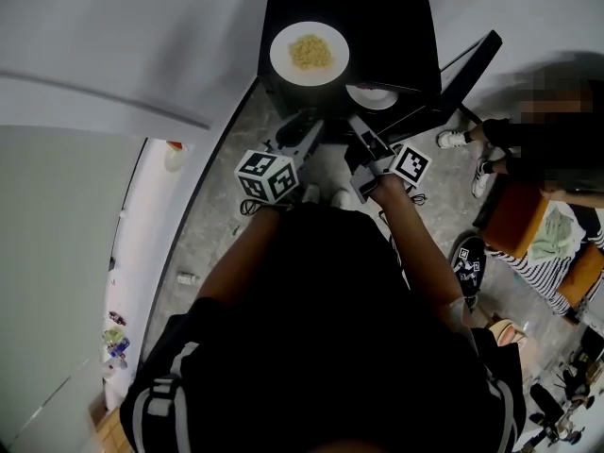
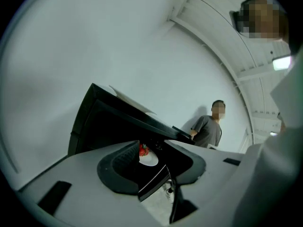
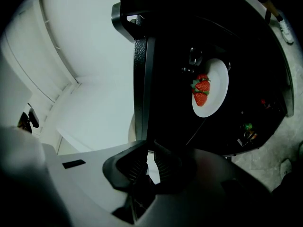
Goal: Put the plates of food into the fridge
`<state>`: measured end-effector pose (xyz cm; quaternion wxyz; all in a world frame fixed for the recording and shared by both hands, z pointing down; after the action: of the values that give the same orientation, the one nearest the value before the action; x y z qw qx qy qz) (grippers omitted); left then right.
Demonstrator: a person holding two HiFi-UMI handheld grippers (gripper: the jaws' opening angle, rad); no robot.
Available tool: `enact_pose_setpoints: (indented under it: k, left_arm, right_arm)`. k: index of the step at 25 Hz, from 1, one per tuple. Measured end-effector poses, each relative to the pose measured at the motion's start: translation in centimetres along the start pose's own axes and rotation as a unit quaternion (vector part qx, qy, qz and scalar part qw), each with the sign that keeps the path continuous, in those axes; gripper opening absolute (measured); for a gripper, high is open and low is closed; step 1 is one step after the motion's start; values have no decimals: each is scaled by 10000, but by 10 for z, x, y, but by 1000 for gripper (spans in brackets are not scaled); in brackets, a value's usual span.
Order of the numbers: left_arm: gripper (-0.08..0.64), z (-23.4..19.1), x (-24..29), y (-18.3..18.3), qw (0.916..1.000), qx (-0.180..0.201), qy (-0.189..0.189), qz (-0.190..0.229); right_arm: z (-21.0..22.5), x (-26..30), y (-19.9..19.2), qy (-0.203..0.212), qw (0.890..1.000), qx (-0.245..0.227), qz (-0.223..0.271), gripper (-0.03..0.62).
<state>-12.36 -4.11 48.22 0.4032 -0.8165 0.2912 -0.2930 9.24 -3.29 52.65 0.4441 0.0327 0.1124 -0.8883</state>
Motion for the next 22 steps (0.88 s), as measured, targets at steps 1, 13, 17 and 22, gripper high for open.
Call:
enact_pose_setpoints:
  k: [1, 13, 17, 22]
  left_arm:
    - [153, -1, 2, 2, 9997, -230, -75, 59]
    - [153, -23, 12, 14, 9564, -2776, -407, 810]
    - [153, -23, 17, 22, 9453, -3094, -431, 938]
    - [153, -26, 21, 29, 9329, -3438, -396, 1000]
  right_arm:
    - [-1, -1, 1, -3, 10000, -6, 6, 41]
    - [-9, -3, 5, -81, 9986, -517, 6, 41]
    - [-20, -8, 10, -334, 9921, -1204, -83, 41]
    - [-25, -9, 13, -546, 9824, -1769, -257, 41]
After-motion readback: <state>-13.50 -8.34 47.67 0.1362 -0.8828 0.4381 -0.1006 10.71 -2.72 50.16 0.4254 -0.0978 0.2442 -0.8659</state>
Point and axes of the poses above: the fingertips, and each gripper's own axes: x forward along the fingers, z to its right, y out of its top, the point moved 10 cm from there along -x, backward along the fingers, and after that the axes turned 6 degrees about y, right-handed, at the moved point
